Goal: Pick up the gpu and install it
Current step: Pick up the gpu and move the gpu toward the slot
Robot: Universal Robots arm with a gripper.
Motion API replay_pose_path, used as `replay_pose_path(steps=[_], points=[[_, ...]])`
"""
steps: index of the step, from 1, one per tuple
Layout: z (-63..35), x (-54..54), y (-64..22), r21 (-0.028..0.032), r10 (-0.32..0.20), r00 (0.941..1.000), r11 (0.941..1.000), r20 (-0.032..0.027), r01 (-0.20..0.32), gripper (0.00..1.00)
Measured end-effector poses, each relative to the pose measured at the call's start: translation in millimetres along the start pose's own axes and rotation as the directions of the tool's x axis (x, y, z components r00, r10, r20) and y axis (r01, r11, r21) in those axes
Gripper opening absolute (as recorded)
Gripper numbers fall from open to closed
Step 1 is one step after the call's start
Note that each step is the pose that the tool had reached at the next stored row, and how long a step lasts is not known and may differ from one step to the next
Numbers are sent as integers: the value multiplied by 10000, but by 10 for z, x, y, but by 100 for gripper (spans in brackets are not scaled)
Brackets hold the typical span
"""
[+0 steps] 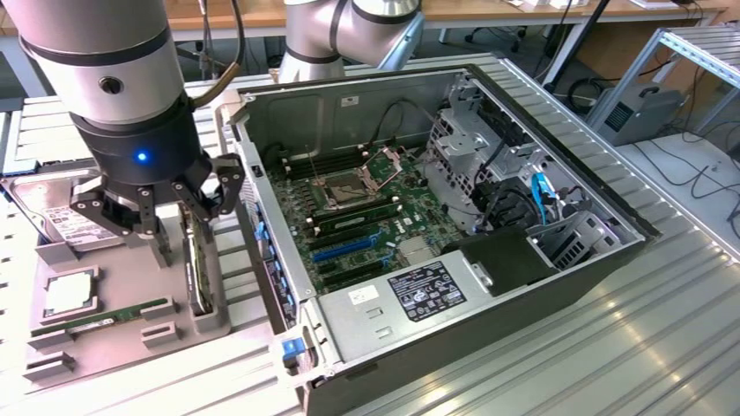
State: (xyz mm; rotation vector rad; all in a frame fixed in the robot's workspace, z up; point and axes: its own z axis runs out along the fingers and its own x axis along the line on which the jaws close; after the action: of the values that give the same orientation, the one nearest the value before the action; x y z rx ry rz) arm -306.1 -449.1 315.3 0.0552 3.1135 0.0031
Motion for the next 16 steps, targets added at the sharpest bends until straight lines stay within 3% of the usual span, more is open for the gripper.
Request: replay_pose_path(steps=[16], points=[[51,2,0,-1,0,10000,10000,1,0,48]])
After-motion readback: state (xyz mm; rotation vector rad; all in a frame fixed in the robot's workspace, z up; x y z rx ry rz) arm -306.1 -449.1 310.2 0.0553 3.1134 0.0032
